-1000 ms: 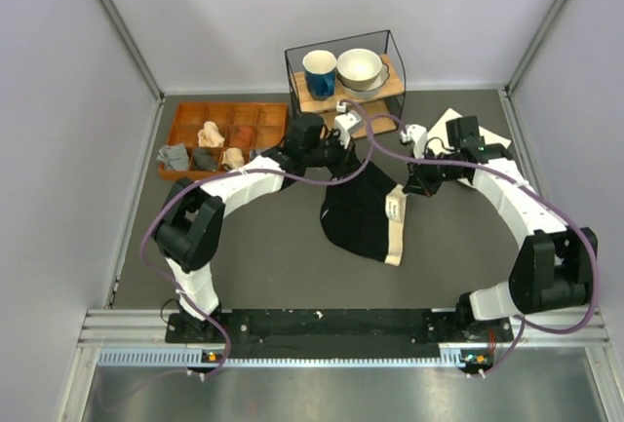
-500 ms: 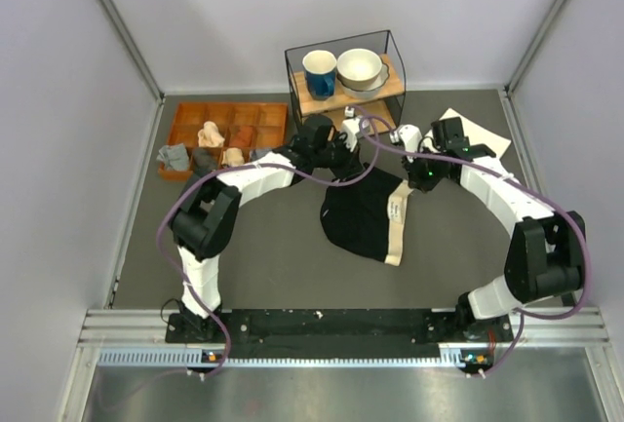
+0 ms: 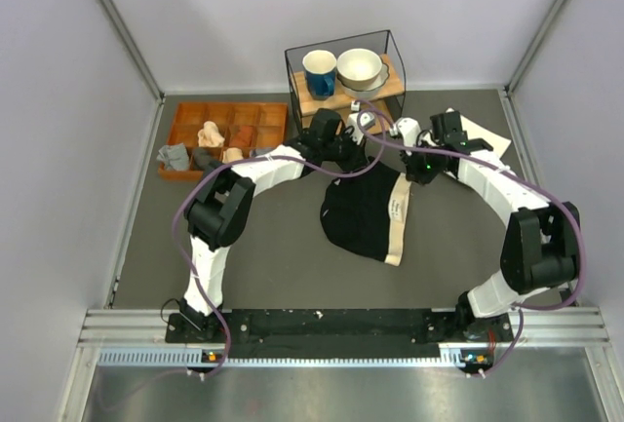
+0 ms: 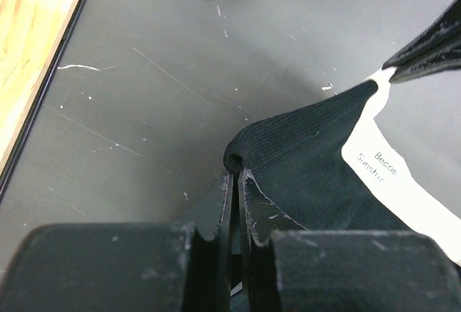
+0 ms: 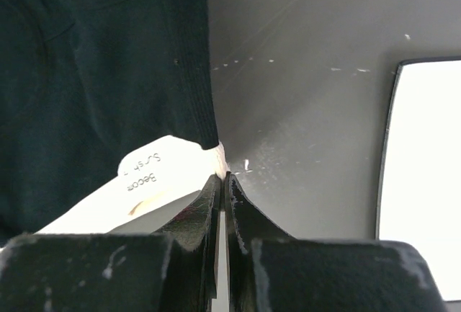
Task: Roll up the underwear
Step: Fold the underwear at the center of the board.
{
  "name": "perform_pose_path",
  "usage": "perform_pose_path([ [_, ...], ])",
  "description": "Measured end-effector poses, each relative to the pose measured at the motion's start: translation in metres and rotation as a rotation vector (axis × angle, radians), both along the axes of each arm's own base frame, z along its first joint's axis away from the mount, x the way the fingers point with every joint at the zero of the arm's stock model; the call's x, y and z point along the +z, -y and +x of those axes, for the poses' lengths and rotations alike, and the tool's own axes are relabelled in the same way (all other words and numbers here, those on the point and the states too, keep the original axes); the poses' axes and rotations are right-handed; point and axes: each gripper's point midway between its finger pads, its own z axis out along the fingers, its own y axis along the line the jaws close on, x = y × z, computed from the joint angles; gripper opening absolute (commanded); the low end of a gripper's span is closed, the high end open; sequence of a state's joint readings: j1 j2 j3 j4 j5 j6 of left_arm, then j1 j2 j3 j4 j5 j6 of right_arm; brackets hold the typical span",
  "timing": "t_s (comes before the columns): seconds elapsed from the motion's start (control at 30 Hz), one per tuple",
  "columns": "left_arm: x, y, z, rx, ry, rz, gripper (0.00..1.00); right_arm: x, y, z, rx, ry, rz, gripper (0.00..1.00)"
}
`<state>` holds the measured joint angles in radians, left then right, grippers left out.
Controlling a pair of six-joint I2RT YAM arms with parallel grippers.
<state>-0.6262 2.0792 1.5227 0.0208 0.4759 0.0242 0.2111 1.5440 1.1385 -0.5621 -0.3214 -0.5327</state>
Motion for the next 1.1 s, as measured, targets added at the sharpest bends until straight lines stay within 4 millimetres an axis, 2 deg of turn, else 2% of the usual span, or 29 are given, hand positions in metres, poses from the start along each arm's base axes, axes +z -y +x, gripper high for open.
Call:
perform_pose_path([
  [0.3,-0.004,0.001,-0.005,0.012,-0.043,-0.022,0.11,-0.007,-0.014,-0.037,0.089,-0.056,0.087,0.00],
  [0.43,-0.020,-0.008,-0.020,0.005,-0.080,-0.006,0.16,-0.004,-0.016,-0.040,0.108,-0.052,0.097,0.00],
  [0.53,-0.025,-0.016,-0.033,-0.002,-0.097,0.003,0.20,-0.005,-0.017,-0.041,0.117,-0.055,0.101,0.00],
  [0.73,-0.012,-0.029,-0.051,-0.008,-0.071,-0.016,0.21,-0.007,-0.018,-0.047,0.133,-0.072,0.106,0.00],
  [0.87,-0.001,-0.031,-0.053,-0.007,-0.045,-0.034,0.20,-0.011,-0.020,-0.055,0.160,-0.093,0.110,0.00],
  [1.1,0.008,-0.036,-0.065,-0.024,-0.036,-0.052,0.16,-0.011,-0.029,-0.079,0.233,-0.110,0.125,0.00],
])
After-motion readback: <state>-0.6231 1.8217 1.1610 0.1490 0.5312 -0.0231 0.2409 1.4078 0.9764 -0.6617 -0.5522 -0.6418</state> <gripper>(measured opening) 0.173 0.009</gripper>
